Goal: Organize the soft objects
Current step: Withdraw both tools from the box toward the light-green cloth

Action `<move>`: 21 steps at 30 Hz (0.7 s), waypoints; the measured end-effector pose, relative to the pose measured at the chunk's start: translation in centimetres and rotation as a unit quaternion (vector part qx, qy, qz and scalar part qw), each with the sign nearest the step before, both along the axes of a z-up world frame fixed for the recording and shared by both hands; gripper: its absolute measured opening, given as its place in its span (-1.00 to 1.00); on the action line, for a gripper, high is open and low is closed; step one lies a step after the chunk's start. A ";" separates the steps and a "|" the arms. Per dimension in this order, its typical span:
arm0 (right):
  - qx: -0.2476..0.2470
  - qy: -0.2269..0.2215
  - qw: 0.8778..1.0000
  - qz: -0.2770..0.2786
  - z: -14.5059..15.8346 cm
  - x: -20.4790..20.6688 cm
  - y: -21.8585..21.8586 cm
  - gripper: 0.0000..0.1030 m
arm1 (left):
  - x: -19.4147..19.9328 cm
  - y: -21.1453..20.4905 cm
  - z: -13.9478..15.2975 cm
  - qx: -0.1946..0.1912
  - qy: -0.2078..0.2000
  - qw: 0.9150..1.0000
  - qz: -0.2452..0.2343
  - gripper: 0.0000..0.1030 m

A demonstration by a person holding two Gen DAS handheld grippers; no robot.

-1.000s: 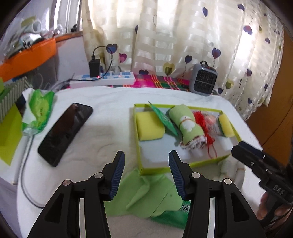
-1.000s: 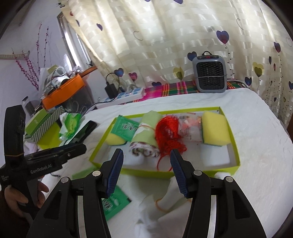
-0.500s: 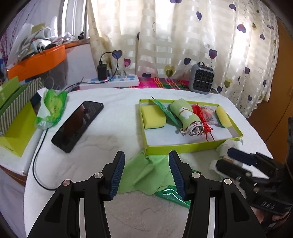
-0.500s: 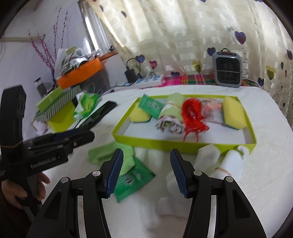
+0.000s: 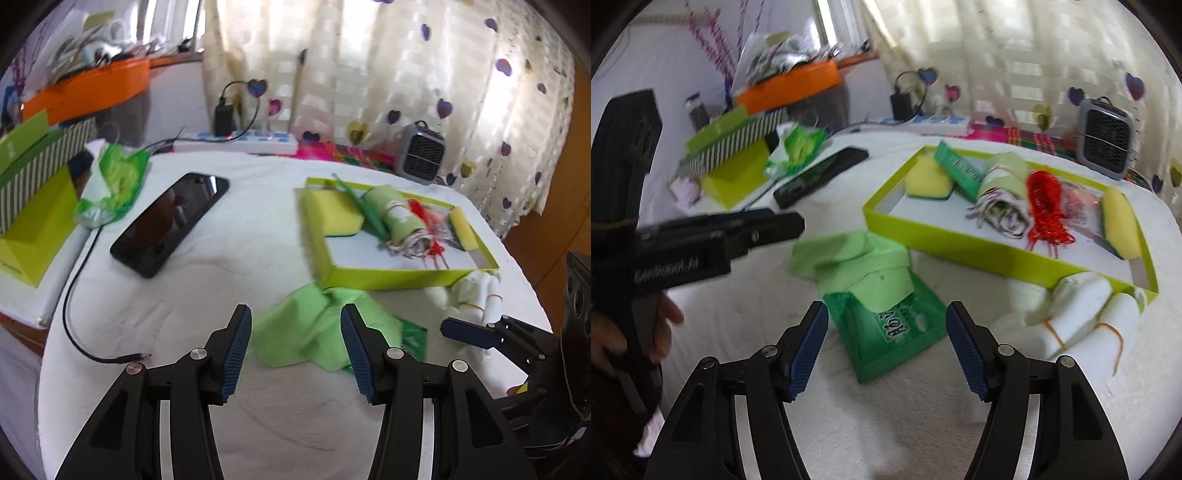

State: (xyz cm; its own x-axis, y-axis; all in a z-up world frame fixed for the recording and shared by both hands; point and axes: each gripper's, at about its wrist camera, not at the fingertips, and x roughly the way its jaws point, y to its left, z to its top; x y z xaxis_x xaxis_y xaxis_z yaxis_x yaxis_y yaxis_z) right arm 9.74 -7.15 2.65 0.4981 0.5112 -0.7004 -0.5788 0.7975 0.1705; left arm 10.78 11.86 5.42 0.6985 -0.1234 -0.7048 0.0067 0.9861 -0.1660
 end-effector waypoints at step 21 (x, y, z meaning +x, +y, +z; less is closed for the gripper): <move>-0.062 0.014 0.997 0.031 -1.9 1.4 2.5 0.32 | 3.5 -0.5 -2.7 -0.060 0.056 0.994 -0.076 0.14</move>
State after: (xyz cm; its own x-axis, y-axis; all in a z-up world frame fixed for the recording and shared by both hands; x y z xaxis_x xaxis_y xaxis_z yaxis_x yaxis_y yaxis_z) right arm 11.11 -4.69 0.71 0.4468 0.4492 -0.7737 -0.6245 0.7758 0.0898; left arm 14.26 11.38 2.68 0.5829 -0.3092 -0.7514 0.1291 0.9483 -0.2901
